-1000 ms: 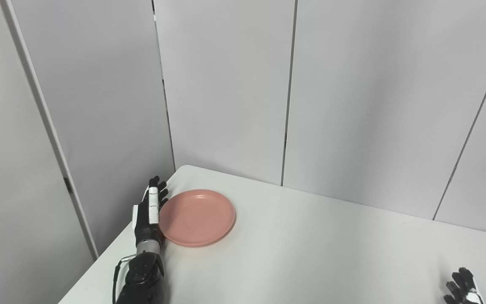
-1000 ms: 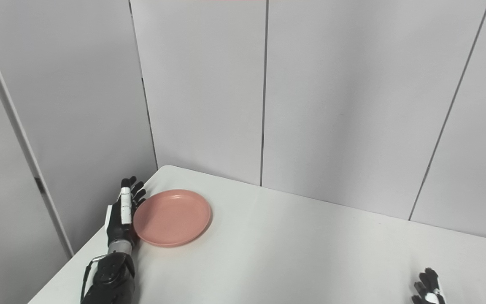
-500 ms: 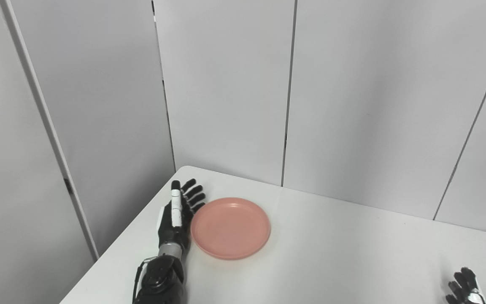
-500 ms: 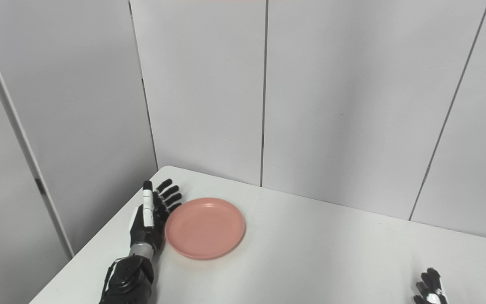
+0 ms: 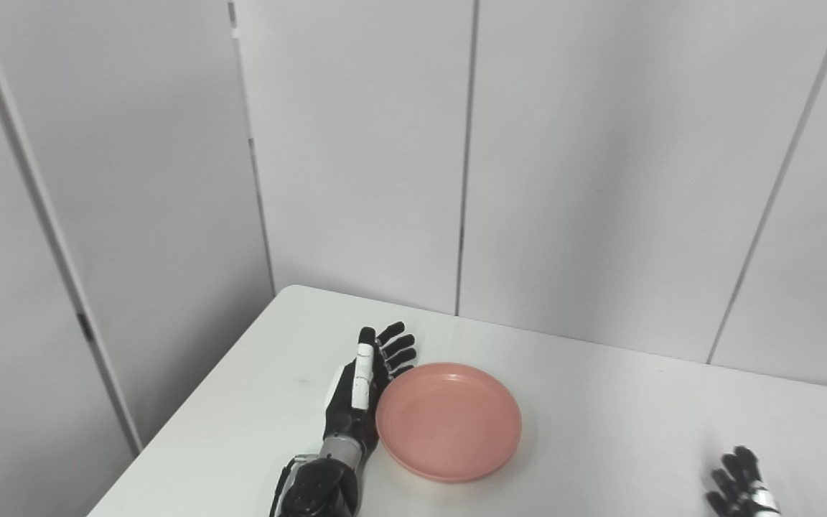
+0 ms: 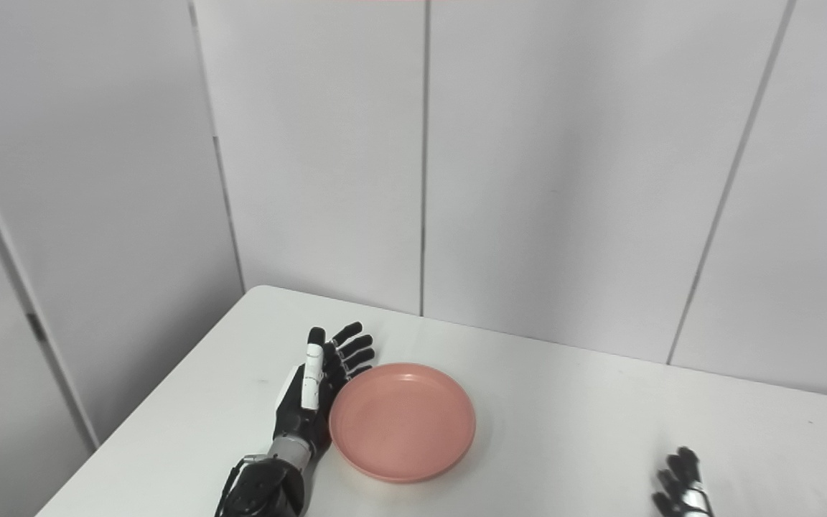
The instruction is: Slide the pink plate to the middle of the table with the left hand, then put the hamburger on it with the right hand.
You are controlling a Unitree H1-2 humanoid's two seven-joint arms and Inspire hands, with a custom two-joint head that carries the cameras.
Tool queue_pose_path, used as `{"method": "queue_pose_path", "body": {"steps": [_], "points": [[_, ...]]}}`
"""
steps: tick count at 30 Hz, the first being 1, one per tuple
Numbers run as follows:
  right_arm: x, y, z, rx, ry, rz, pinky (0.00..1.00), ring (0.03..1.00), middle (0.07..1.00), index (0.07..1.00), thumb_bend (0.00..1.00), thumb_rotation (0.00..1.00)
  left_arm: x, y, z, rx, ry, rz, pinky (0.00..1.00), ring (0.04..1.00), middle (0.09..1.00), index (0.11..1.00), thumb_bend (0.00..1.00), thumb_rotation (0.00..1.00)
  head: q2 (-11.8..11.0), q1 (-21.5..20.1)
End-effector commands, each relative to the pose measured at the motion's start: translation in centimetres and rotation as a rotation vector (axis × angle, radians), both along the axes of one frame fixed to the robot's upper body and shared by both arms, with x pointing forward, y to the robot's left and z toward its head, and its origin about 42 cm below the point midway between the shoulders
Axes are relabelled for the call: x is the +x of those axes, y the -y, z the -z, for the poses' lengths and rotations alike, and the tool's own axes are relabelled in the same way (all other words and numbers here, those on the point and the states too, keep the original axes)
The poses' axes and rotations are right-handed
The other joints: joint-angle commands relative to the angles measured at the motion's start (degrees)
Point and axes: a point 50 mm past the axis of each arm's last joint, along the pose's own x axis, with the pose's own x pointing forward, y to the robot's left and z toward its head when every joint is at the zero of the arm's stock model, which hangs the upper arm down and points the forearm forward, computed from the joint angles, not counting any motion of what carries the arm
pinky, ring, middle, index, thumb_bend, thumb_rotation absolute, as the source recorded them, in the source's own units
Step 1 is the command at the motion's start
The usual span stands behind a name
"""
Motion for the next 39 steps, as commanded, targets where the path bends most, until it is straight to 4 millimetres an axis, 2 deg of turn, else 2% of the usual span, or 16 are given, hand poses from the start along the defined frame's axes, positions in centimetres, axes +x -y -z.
{"method": "queue_pose_path", "body": {"steps": [1, 5, 8, 9, 10, 11, 12, 17, 20, 25, 29, 35, 38, 39], "points": [[0.2, -0.4, -1.0, 0.018, 0.032, -0.016, 1.0, 1.0, 1.0, 1.0, 0.5, 0.99, -0.9, 1.3, 2.0, -0.015, -0.098, 0.021, 0.79, 0.817, 0.811, 0.794, 0.87, 1.0, 0.16, -0.48], [-0.2, -0.6, -1.4, 0.016, 0.036, -0.031, 1.0, 1.0, 1.0, 1.0, 0.43, 0.97, -1.3, 3.0, 2.7, -0.04, -0.131, 0.083, 0.82, 0.841, 0.829, 0.819, 0.89, 1.0, 1.02, -3.55], [-0.4, -1.0, -1.6, 0.012, 0.018, -0.037, 1.0, 1.0, 1.0, 1.0, 0.43, 0.95, -1.8, 4.0, 3.1, -0.073, -0.142, 0.109, 0.83, 0.852, 0.837, 0.828, 0.9, 1.0, 2.05, -7.41], [-0.4, -1.1, -1.7, 0.019, 0.011, -0.04, 1.0, 1.0, 1.0, 1.0, 0.43, 0.94, -2.0, 4.4, 3.2, -0.084, -0.142, 0.115, 0.84, 0.858, 0.843, 0.831, 0.9, 1.0, 2.05, -7.41], [-0.4, -1.3, -1.7, 0.024, 0.008, -0.041, 1.0, 1.0, 1.0, 1.0, 0.43, 0.92, -2.3, 4.6, 3.3, -0.091, -0.141, 0.12, 0.84, 0.863, 0.847, 0.834, 0.9, 1.0, 2.62, -9.71], [-0.4, -1.5, -1.7, 0.017, 0.004, -0.042, 1.0, 1.0, 1.0, 1.0, 0.44, 0.91, -2.5, 5.0, 3.5, -0.091, -0.138, 0.125, 0.84, 0.867, 0.851, 0.837, 0.9, 1.0, 2.62, -9.71], [-0.4, -1.7, -1.8, 0.008, 0.005, -0.043, 1.0, 1.0, 1.0, 1.0, 0.44, 0.91, -2.7, 5.1, 3.6, -0.089, -0.133, 0.129, 0.84, 0.868, 0.851, 0.837, 0.9, 1.0, 3.17, -11.66], [-0.2, -3.0, -1.8, -0.018, 0.021, -0.029, 1.0, 1.0, 1.0, 1.0, 0.46, 0.9, -3.7, 6.4, 4.1, -0.069, -0.111, 0.155, 0.82, 0.856, 0.842, 0.828, 0.92, 1.0, 4.58, -15.58], [0.0, -3.7, -1.8, -0.011, 0.027, -0.019, 1.0, 1.0, 1.0, 1.0, 0.46, 0.89, -4.3, 7.0, 3.9, -0.04, -0.098, 0.191, 0.83, 0.861, 0.848, 0.835, 0.9, 1.0, 5.19, -16.54], [-0.1, -4.4, -2.0, -0.024, 0.026, -0.011, 1.0, 1.0, 1.0, 1.0, 0.48, 0.94, -5.0, 8.0, 3.5, -0.03, -0.075, 0.223, 0.87, 0.867, 0.857, 0.849, 0.87, 1.0, 6.56, -19.38], [-0.1, -4.8, -2.2, -0.013, 0.032, -0.004, 1.0, 0.997, 1.0, 1.0, 0.49, 0.93, -5.4, 8.8, 3.0, -0.039, -0.069, 0.223, 0.85, 0.846, 0.848, 0.846, 0.87, 1.0, 7.69, -20.89], [0.0, -4.8, -2.3, -0.066, 0.047, -0.002, 1.0, 0.995, 1.0, 1.0, 0.55, 0.97, -6.3, 9.8, 2.6, -0.041, -0.077, 0.247, 0.87, 0.874, 0.865, 0.858, 0.87, 1.0, 8.51, -21.38], [0.1, -4.6, -2.6, -0.069, 0.062, 0.008, 1.0, 0.997, 1.0, 1.0, 0.56, 0.97, -6.7, 10.4, 2.6, -0.052, -0.084, 0.251, 0.87, 0.886, 0.875, 0.868, 0.86, 1.0, 8.65, -21.35], [0.2, -4.5, -2.6, -0.066, 0.068, 0.014, 1.0, 0.998, 1.0, 1.0, 0.57, 0.94, -6.8, 10.5, 2.6, -0.057, -0.086, 0.252, 0.9, 0.905, 0.891, 0.884, 0.87, 1.0, 8.63, -21.33]]}}
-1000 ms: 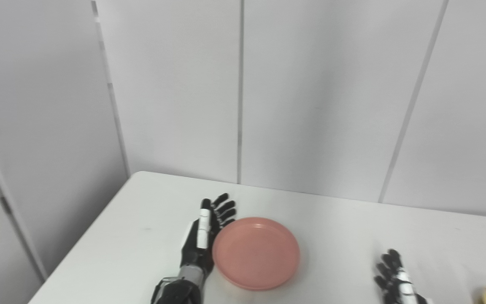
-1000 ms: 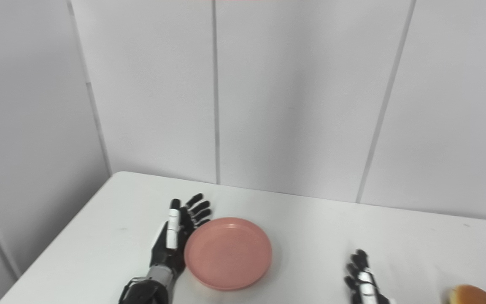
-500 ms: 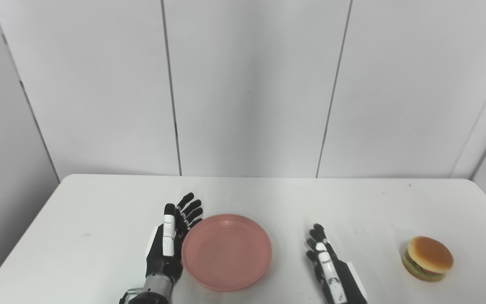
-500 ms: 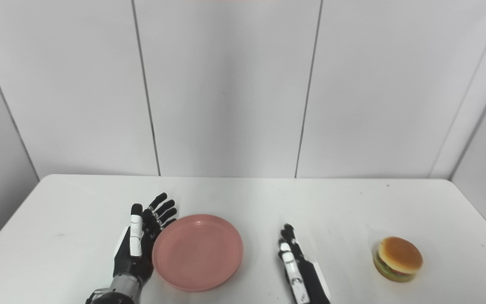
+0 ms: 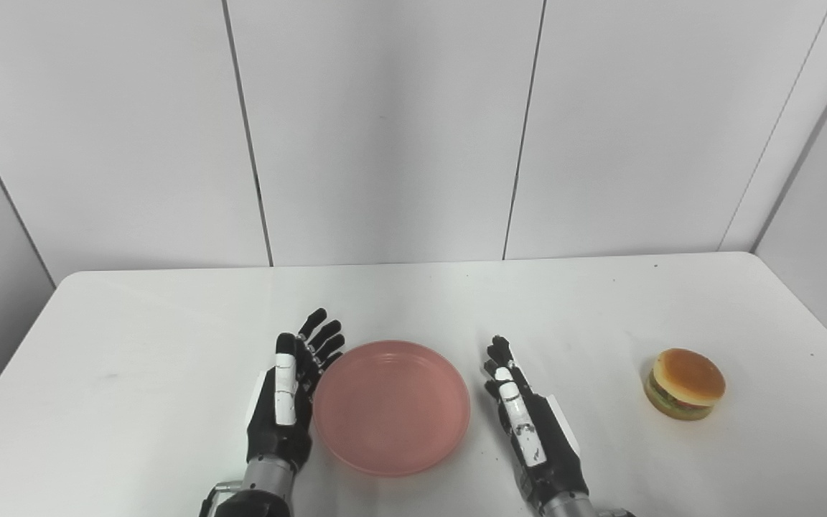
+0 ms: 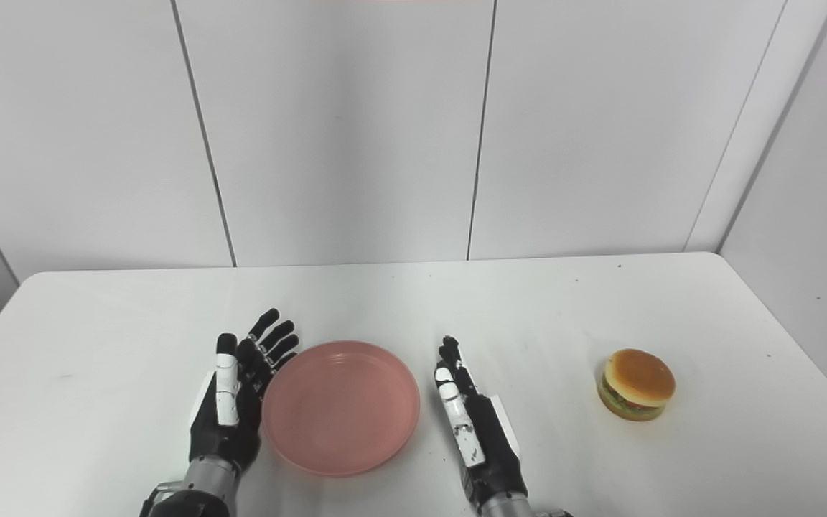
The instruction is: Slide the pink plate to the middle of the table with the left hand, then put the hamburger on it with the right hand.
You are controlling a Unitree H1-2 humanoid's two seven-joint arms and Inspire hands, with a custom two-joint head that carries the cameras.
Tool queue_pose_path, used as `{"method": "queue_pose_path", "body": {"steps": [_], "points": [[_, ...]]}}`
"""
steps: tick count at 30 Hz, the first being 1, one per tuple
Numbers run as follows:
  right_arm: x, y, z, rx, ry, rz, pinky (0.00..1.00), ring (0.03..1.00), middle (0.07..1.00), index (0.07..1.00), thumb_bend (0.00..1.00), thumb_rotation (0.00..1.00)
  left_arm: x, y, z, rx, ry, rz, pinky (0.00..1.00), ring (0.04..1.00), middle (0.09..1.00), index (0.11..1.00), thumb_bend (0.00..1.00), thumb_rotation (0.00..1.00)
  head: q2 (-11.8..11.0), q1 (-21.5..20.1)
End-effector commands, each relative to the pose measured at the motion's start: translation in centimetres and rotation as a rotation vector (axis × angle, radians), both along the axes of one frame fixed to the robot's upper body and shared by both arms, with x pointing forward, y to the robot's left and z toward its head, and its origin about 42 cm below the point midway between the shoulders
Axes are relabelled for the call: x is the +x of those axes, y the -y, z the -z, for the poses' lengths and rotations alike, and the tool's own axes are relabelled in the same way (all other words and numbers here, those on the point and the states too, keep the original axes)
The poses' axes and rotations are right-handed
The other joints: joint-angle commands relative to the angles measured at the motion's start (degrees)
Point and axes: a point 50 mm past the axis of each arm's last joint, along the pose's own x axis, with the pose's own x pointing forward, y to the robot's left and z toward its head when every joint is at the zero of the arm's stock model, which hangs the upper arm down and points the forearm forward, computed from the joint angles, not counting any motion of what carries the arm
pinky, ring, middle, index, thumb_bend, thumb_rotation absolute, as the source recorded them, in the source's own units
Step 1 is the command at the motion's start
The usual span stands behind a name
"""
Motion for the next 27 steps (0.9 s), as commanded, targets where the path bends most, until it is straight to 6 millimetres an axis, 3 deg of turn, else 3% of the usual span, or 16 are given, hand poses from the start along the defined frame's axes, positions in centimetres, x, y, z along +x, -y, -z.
{"method": "queue_pose_path", "body": {"steps": [1, 6, 12, 14, 18, 20, 23, 24, 27], "points": [[1.0, 0.0, -2.5, 0.012, 0.126, 0.008, 1.0, 0.999, 1.0, 1.0, 0.56, 0.92, -1.3, 0.6, 2.1, -0.003, -0.103, 0.01, 0.91, 0.915, 0.901, 0.894, 0.87, 1.0, -0.04, 0.17], [1.8, 1.7, -4.2, -0.083, 0.193, 0.022, 1.0, 1.0, 1.0, 1.0, 0.57, 0.91, -1.7, 1.1, 2.3, -0.01, -0.1, 0.012, 0.92, 0.926, 0.916, 0.91, 0.87, 1.0, -0.26, 0.02], [3.4, 6.0, -8.1, -0.26, 0.255, -0.014, 0.99, 0.974, 0.958, 0.967, 0.7, 0.76, -2.0, 1.3, 2.8, -0.005, -0.103, -0.004, 0.93, 0.923, 0.912, 0.909, 0.86, 1.0, -0.65, -0.79], [4.0, 8.2, -10.1, -0.375, 0.296, -0.032, 0.93, 0.946, 0.944, 0.959, 0.69, 0.68, -2.1, 1.3, 3.0, -0.003, -0.096, -0.008, 0.94, 0.925, 0.915, 0.909, 0.85, 1.0, -0.7, -1.53], [4.2, 12.1, -13.8, -0.598, 0.339, -0.023, 0.82, 0.858, 0.881, 0.919, 0.75, 0.65, -2.2, 1.2, 3.2, -0.006, -0.083, -0.023, 0.95, 0.938, 0.932, 0.923, 0.84, 1.0, -0.67, -3.23], [4.4, 13.4, -15.3, -0.664, 0.322, -0.007, 0.85, 0.887, 0.883, 0.913, 0.76, 0.48, -2.2, 1.2, 3.2, -0.011, -0.081, -0.028, 0.96, 0.941, 0.94, 0.93, 0.83, 1.0, -0.86, -4.17], [4.7, 15.1, -17.3, -0.849, 0.271, 0.038, 0.88, 0.922, 0.892, 0.882, 0.78, 0.38, -2.2, 1.0, 3.3, -0.006, -0.082, -0.042, 0.96, 0.94, 0.94, 0.93, 0.82, 1.0, -1.33, -6.2], [4.9, 15.7, -17.7, -0.881, 0.264, 0.045, 0.88, 0.929, 0.901, 0.879, 0.79, 0.4, -2.2, 0.9, 3.3, 0.0, -0.082, -0.044, 0.95, 0.938, 0.94, 0.93, 0.82, 1.0, -1.38, -7.0], [5.3, 17.4, -18.7, -0.951, 0.246, 0.057, 0.82, 0.898, 0.91, 0.867, 0.83, 0.32, -2.2, 0.6, 3.4, 0.011, -0.078, -0.041, 0.95, 0.941, 0.942, 0.934, 0.82, 1.0, -1.65, -8.4]]}}
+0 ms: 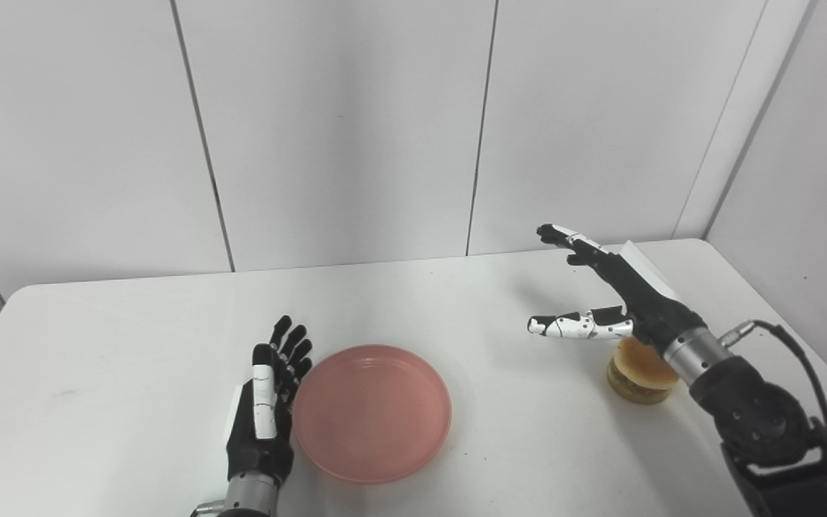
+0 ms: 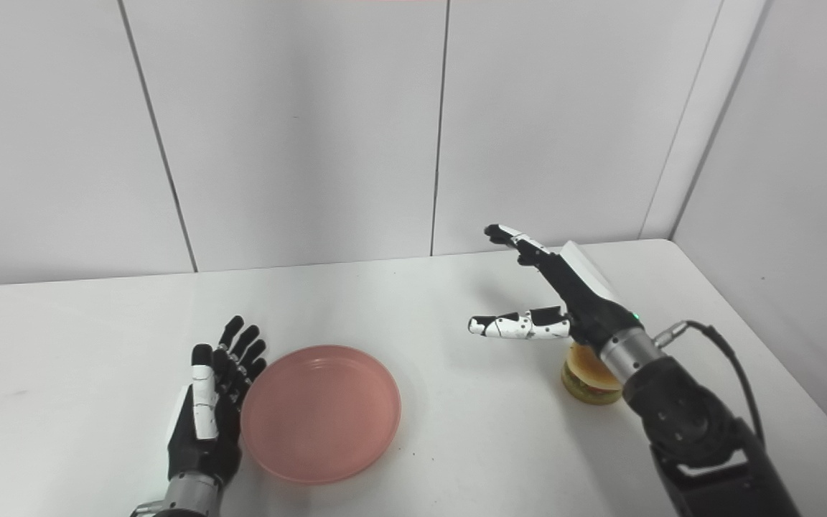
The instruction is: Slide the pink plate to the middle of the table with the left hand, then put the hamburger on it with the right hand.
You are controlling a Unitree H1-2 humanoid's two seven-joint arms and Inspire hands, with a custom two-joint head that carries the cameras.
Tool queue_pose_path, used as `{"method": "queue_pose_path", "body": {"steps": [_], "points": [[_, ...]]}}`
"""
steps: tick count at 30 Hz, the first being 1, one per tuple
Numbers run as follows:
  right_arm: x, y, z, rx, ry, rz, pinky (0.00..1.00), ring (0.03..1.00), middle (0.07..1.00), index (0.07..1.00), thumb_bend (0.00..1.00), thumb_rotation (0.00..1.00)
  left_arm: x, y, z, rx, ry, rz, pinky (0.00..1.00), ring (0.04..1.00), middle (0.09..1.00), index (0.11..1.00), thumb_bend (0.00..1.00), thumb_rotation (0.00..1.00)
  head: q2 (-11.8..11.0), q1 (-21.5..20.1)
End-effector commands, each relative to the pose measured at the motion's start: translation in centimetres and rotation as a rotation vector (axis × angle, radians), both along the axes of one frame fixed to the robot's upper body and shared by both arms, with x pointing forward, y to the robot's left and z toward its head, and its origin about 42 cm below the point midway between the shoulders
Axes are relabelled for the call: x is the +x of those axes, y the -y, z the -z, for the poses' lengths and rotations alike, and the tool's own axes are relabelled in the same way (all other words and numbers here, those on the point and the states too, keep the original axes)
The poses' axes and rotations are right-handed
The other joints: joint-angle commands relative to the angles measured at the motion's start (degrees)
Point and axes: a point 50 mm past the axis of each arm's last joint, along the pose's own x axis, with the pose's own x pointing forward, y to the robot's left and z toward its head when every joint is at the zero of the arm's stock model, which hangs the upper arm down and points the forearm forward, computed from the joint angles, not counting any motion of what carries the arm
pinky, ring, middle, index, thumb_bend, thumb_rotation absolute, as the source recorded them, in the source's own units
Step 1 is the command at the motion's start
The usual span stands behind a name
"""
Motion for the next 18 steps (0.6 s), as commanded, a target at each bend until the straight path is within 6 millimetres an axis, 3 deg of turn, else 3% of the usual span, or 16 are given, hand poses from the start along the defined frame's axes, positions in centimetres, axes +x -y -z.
{"method": "queue_pose_path", "body": {"steps": [1, 7, 10, 18], "points": [[0.5, 1.2, -3.0, -0.092, 0.066, 0.033, 0.79, 0.888, 0.911, 0.872, 0.84, 0.35, -1.5, -0.6, 3.0, 0.018, -0.082, -0.005, 0.95, 0.942, 0.944, 0.935, 0.82, 1.0, -0.19, -0.66], [0.9, 2.5, -3.6, -0.275, 0.015, 0.165, 0.82, 0.932, 0.93, 0.882, 0.88, 0.33, -1.2, -1.8, 3.3, 0.038, -0.083, 0.021, 0.96, 0.947, 0.948, 0.944, 0.84, 1.0, -0.22, -3.67], [1.3, 3.3, -3.3, -0.359, -0.022, 0.21, 0.8, 0.932, 0.925, 0.89, 0.89, 0.37, -1.1, -2.5, 3.3, 0.05, -0.084, 0.024, 0.95, 0.947, 0.947, 0.942, 0.85, 1.0, -0.41, -5.71], [1.9, 5.1, -1.6, -0.392, -0.148, 0.234, 0.83, 0.952, 0.939, 0.91, 0.98, 0.37, -0.8, -3.3, 3.5, 0.005, -0.088, 0.027, 0.95, 0.959, 0.952, 0.94, 0.84, 1.0, -0.42, -7.99]]}}
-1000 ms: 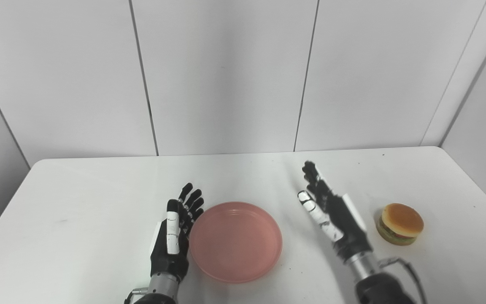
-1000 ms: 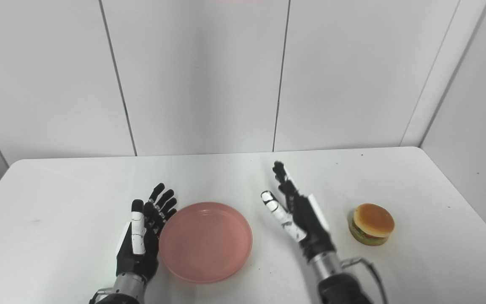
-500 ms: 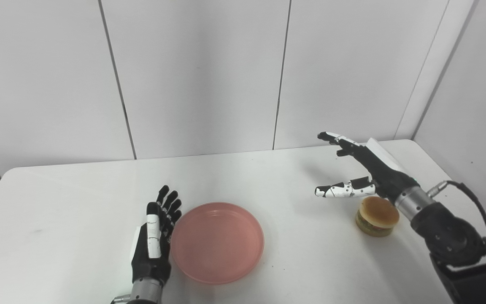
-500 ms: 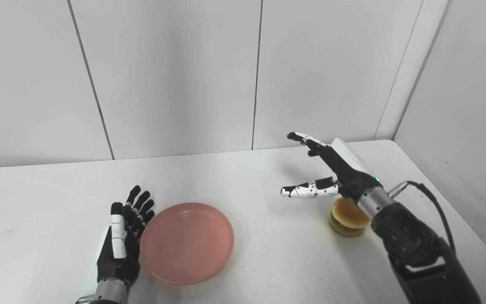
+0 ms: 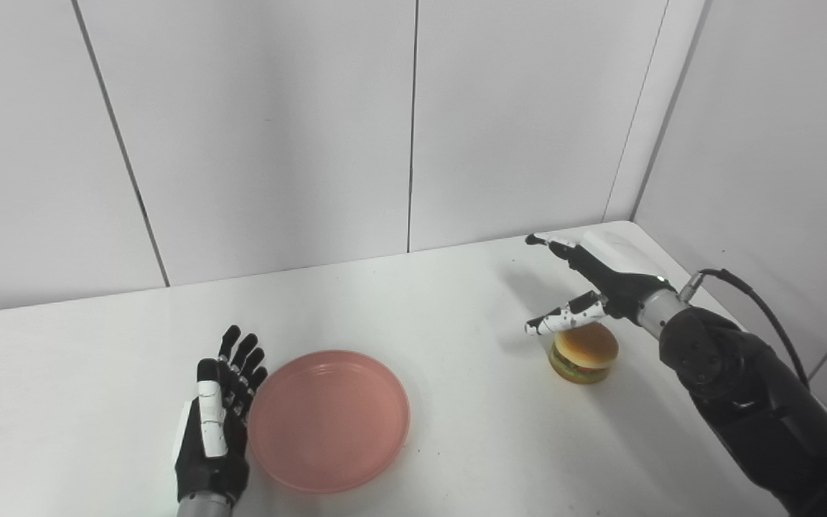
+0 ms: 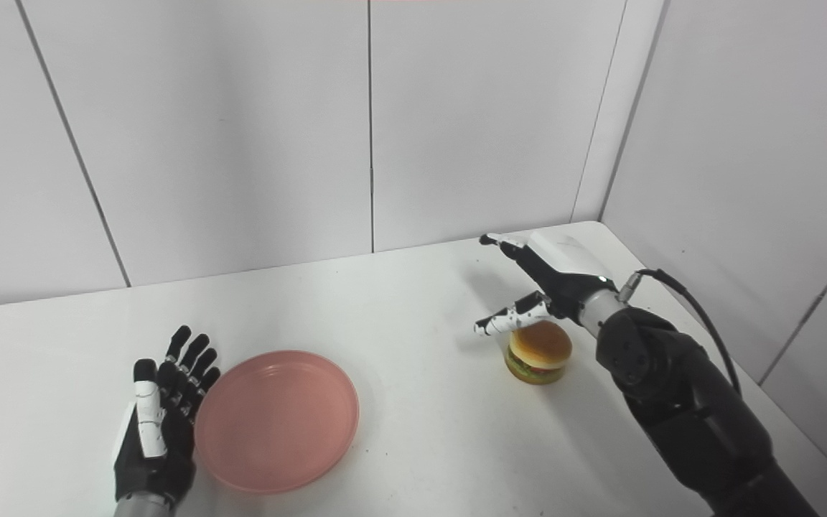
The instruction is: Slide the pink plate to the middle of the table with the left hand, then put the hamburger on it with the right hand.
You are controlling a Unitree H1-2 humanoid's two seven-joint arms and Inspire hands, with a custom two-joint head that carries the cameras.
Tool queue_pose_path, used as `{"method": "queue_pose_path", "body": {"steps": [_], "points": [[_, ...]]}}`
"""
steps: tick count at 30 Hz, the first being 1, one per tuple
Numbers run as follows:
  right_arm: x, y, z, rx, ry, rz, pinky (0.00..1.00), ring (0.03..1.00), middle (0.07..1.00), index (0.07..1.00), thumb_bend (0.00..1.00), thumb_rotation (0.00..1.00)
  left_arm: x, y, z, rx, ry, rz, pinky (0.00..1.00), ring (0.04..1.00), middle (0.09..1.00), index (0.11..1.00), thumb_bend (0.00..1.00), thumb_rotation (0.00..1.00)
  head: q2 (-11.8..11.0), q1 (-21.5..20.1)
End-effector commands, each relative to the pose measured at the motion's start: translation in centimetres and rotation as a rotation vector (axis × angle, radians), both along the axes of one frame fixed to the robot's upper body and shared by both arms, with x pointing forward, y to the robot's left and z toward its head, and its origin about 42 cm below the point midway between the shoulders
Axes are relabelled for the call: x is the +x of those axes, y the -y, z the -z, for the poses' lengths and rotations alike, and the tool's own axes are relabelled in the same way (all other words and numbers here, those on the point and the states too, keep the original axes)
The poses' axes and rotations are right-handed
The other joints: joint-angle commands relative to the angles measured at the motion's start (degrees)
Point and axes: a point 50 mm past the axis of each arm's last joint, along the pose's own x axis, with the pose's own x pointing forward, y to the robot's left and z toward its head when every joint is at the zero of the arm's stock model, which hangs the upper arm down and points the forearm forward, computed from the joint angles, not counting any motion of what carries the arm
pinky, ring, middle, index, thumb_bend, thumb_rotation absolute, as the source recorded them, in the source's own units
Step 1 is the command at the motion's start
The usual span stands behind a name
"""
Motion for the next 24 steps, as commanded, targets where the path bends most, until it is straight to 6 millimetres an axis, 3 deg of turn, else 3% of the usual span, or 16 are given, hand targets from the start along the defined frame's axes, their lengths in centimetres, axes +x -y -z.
{"method": "queue_pose_path", "body": {"steps": [1, 6, 18, 21, 24], "points": [[0.5, 1.4, -2.2, -0.046, 0.031, 0.012, 0.82, 0.945, 0.933, 0.907, 0.99, 0.37, -1.1, -2.4, 3.3, 0.038, -0.091, -0.022, 0.96, 0.957, 0.95, 0.938, 0.84, 1.0, 0.05, -0.08], [0.6, 2.8, -1.0, -0.081, -0.021, 0.019, 0.78, 0.906, 0.906, 0.896, 0.99, 0.36, -1.0, -2.3, 3.3, 0.03, -0.091, -0.029, 0.97, 0.963, 0.957, 0.944, 0.84, 1.0, 0.02, 0.06], [0.9, 5.2, 3.3, -0.108, -0.176, 0.036, 0.84, 0.962, 0.964, 0.945, 1.0, 0.48, -1.1, -2.0, 3.3, 0.017, -0.099, -0.039, 0.96, 0.958, 0.95, 0.937, 0.84, 1.0, -0.07, 0.78], [1.1, 5.5, 4.3, -0.106, -0.203, 0.046, 0.82, 0.959, 0.98, 0.937, 1.0, 0.37, -1.2, -2.1, 3.2, 0.019, -0.097, -0.03, 0.96, 0.962, 0.954, 0.944, 0.84, 1.0, -0.07, 0.78], [1.1, 5.5, 4.9, -0.094, -0.227, 0.035, 0.83, 0.966, 0.986, 0.936, 1.0, 0.34, -1.3, -2.0, 3.2, 0.018, -0.099, -0.033, 0.96, 0.961, 0.952, 0.943, 0.83, 1.0, 0.16, 1.01]]}}
